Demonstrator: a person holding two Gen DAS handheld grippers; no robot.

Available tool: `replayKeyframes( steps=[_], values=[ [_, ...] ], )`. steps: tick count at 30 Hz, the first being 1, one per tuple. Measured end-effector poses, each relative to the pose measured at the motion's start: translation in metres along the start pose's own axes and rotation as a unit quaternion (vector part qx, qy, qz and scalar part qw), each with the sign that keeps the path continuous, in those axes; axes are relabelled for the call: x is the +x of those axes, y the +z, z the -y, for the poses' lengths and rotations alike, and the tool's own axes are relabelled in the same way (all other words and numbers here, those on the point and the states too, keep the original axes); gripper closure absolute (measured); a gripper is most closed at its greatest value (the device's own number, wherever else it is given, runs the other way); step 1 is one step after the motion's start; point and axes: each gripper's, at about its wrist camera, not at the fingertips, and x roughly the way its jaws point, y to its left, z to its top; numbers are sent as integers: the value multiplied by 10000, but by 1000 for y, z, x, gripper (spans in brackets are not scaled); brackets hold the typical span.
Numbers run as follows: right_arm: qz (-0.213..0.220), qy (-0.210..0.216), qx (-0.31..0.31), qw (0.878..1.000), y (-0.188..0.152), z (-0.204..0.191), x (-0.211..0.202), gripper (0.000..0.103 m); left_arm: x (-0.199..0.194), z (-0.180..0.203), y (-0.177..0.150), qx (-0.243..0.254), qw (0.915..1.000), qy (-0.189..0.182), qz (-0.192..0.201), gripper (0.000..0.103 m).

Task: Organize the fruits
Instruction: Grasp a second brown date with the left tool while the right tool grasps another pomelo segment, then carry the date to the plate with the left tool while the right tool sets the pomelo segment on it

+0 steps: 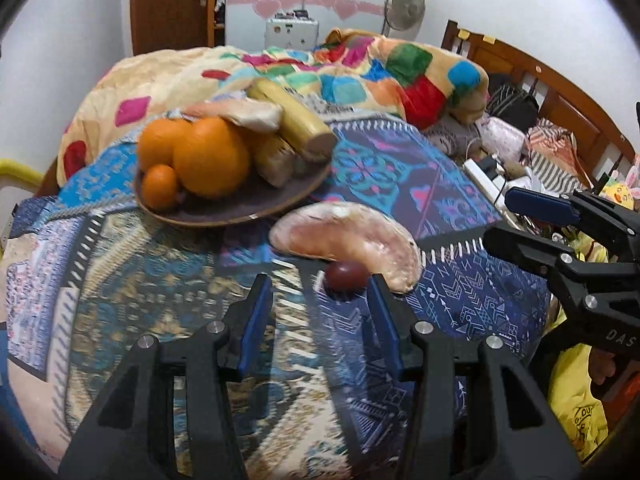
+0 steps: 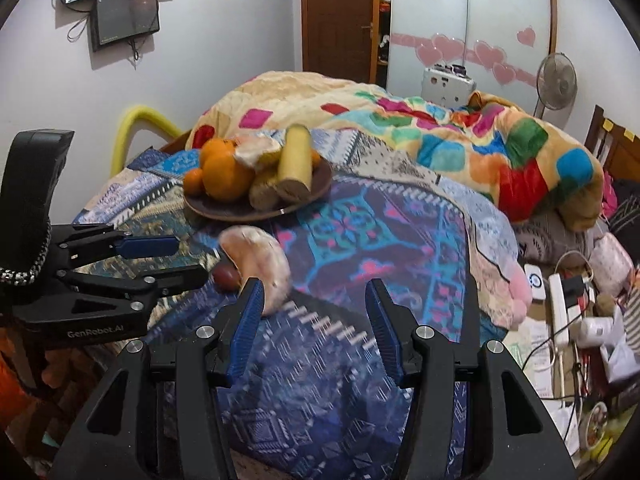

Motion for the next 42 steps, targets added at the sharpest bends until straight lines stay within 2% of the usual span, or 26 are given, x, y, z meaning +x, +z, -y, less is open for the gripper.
replayKeyframes(
  steps=[5,10,15,17,23,37,40,42],
  values=[
    [-100,34,3,9999,-10,5,8,54,15,5,1,-64,9998,-85,-155,54],
    [-177,107,32,9998,-15,6,15,54,20,8,3,-37,9998,-124,-144,56],
    [-289,236,82,9993,-13,6,24,54,22,5,4,-42,9997,-204,-129,74],
    [-302,235,62,9993,-13,3,26,54,22,3,4,-40,9996,-239,-116,78],
    [-336,293,-9,9990,-7,-5,33,54,15,-3,0,38,9999,-147,-49,79],
    [-751,501,-344,9953,10,-37,81,53,-15,-60,-13,-193,9993,292,126,79],
    [-755,554,-318,9951,12,-38,85,50,-17,-68,-15,-237,9991,329,132,79],
    [-759,591,-225,9951,13,-36,88,53,-18,-72,-16,-277,9990,328,139,79]
  ],
)
